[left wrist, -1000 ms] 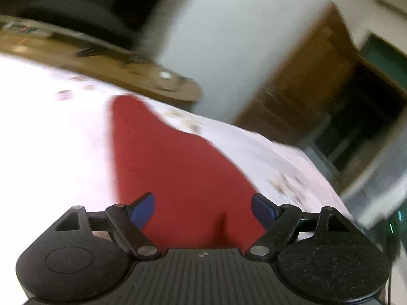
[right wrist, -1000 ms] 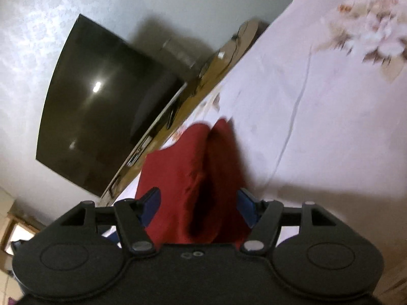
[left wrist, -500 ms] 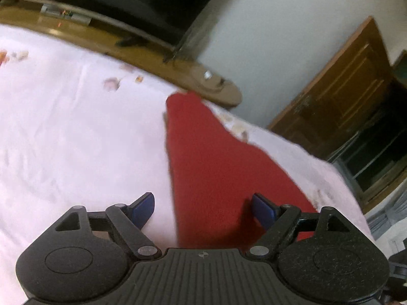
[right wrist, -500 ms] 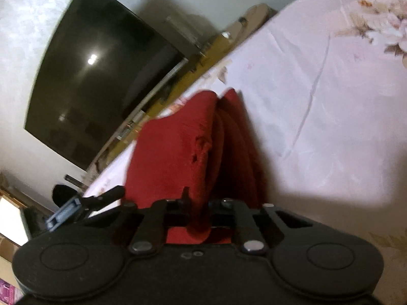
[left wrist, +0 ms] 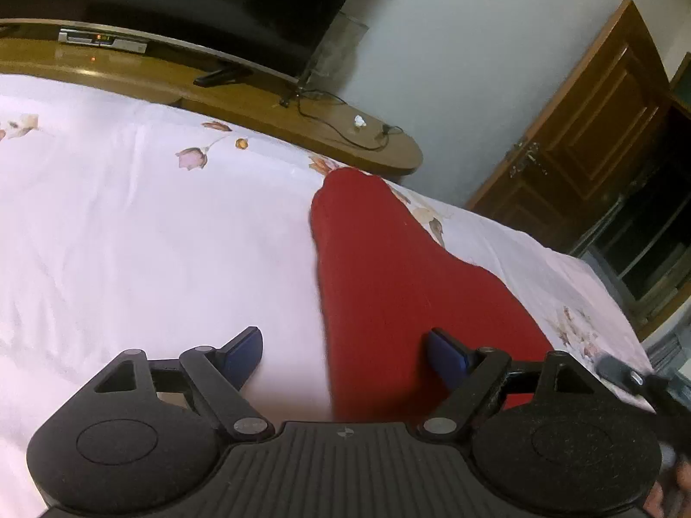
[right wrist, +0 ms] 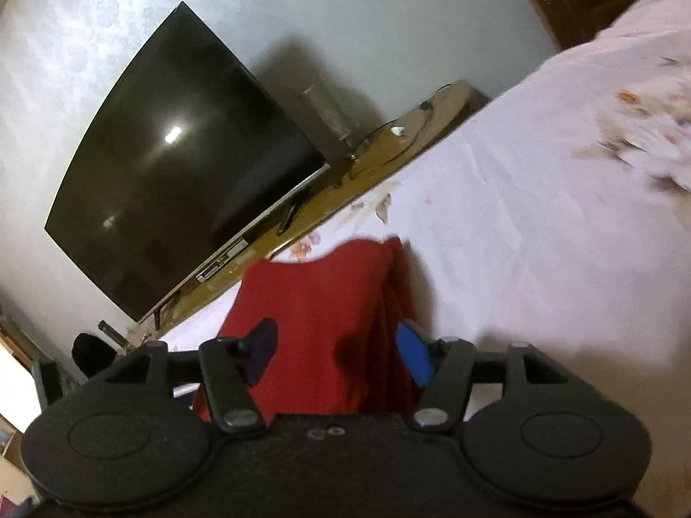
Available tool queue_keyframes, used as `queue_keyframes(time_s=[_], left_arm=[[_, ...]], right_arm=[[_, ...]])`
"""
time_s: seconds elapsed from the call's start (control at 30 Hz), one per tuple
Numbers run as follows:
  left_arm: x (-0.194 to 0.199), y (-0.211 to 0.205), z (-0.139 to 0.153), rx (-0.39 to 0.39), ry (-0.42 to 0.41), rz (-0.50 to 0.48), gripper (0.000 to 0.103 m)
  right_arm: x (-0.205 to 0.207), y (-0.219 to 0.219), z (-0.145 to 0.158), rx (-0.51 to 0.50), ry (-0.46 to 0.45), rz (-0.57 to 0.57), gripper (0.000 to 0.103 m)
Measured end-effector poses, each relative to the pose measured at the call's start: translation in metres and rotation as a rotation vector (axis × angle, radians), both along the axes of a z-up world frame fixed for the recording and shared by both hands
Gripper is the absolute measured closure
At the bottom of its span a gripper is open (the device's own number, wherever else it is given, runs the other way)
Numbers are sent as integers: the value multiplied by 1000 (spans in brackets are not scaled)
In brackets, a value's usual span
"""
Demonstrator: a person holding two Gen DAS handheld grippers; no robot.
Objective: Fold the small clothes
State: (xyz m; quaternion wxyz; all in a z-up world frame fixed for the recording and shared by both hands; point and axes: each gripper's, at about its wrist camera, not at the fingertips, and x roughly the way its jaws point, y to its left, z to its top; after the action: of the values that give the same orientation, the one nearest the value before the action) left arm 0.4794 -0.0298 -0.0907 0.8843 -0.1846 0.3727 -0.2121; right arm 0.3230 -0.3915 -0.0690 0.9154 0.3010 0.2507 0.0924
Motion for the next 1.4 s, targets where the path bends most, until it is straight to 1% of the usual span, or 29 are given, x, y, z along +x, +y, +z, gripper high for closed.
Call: queue_keyframes(time_s=[0.1,0.17,0.2,0.23,0.27,0.3,0.37,0.43,0.47,0.5,0.53,0.57,0.63,0.67,0.73,0.8,0.87,0.9,1.0,1.03,1.07,1.13,1.17,1.2,1.23,1.27,1.3,1.33,1.4], left_arm=[[8,-5,0,10,3,-21,21],[13,-9,-2,25,7,-39,21],[16,-11,-3,42,9,-41,21],[17,-13,-4,57,11,-42,21],[18,-14,-4,65,10,-32,21],[18,-14,-3,68,0,-24,21],[17,-19,-1,101,-34,-12,21],[20,-27,-3,149,-31,-11,20],[23,-30,-5,158,-21,-13,20],[25,-33,-7,163,-14,-19,19],[27,-35,-6,176,-11,-20,17],[28,-36,-6,189,-11,-16,15],[30,-36,-7,192,-13,-23,13],[31,-35,-7,187,-10,-22,12],[31,-33,-8,180,-7,-22,12],[29,-31,-5,179,-5,-21,12],[21,-26,7,164,-21,-15,12],[15,-22,13,151,-44,-18,12],[1,-19,22,111,-54,-42,12],[-2,-22,22,119,-54,-63,12],[-2,-29,19,151,-52,-90,12],[3,-40,6,219,-16,-108,12],[7,-40,-2,205,4,-115,12],[10,-37,-8,168,23,-101,10],[10,-34,-10,149,25,-94,10],[8,-34,-7,158,23,-90,10],[3,-32,-3,161,14,-82,10],[-4,-29,2,153,-2,-82,10],[-22,-19,11,125,-36,-98,10]], right_arm=[[47,-6,-7,4,40,37,52],[73,-9,-15,57,70,82,53],[81,-8,-18,72,83,93,58],[89,-6,-20,60,83,89,63],[91,-1,-21,27,74,84,84],[90,5,-17,-41,45,73,92],[72,19,-2,-206,-51,59,92],[65,40,6,-378,-121,42,93],[68,46,-1,-441,-113,31,93],[76,50,-13,-501,-70,19,93],[83,50,-27,-532,-15,11,93],[83,48,-35,-522,-13,1,92],[80,43,-33,-487,-11,-6,92],[79,43,-31,-492,-6,-4,90],[80,42,-27,-505,2,1,83],[76,38,-20,-476,-7,-17,73],[69,37,-6,-451,-37,-42,72],[62,37,1,-438,-47,-35,72],[41,43,16,-425,-86,7,72],[34,48,18,-435,-93,32,72],[31,53,18,-445,-98,54,72],[33,65,11,-505,-70,97,74],[42,69,-1,-566,1,95,75],[53,69,-15,-598,86,88,71],[54,62,-22,-556,86,68,67],[55,53,-22,-498,100,51,62],[54,46,-19,-454,112,44,63],[49,44,-14,-443,103,35,64],[30,47,1,-489,46,27,65]])
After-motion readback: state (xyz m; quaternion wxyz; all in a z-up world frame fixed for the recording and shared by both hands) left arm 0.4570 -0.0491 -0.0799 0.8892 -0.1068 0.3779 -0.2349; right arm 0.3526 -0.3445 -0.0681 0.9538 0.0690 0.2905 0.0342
